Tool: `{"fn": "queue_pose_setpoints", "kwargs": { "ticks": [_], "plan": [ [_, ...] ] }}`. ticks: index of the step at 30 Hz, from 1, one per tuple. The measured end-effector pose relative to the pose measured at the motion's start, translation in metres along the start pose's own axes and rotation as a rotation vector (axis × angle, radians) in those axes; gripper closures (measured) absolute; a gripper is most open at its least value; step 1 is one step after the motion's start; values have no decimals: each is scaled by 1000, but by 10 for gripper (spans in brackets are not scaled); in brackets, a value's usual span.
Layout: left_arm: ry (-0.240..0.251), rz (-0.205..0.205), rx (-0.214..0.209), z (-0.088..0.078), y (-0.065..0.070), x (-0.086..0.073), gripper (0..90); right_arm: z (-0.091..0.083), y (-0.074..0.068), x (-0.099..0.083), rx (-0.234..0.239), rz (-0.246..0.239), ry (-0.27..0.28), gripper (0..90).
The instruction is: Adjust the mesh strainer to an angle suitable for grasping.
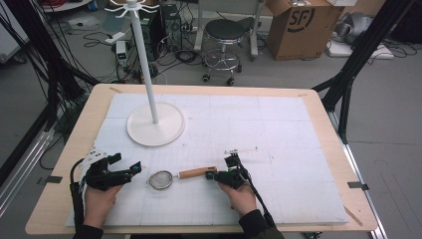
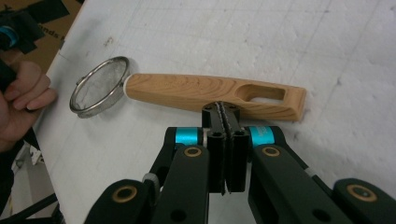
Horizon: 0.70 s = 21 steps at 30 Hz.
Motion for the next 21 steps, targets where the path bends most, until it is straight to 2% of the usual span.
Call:
{"fn": "queue_pose_setpoints", "kwargs": {
  "ticks": [6,8,10,15,21],
  "plan": [
    [8,-10,-14,0,2,1,72,8,6,9,35,13,19,898],
    [7,-11,-15,0,2,1,73,13,8,16,22,5,34,898],
    [4,-12,-11,1,1,0,73,17,10,20,30,10,42,897],
    [5,-14,-11,0,0,1,73,24,11,27,20,12,44,898],
    [5,-12,-6,0,-1,1,74,30,12,35,28,8,40,898]
  ]
}}
Point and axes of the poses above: each handheld gripper's, and its own axes: z roughly forward along the jaws, x roughly out of its top, y roughly to its right, the point moved 5 cm from there along z, roughly forward along the jaws, and after that the axes turned 4 degrees about y, right-handed, at the moved point
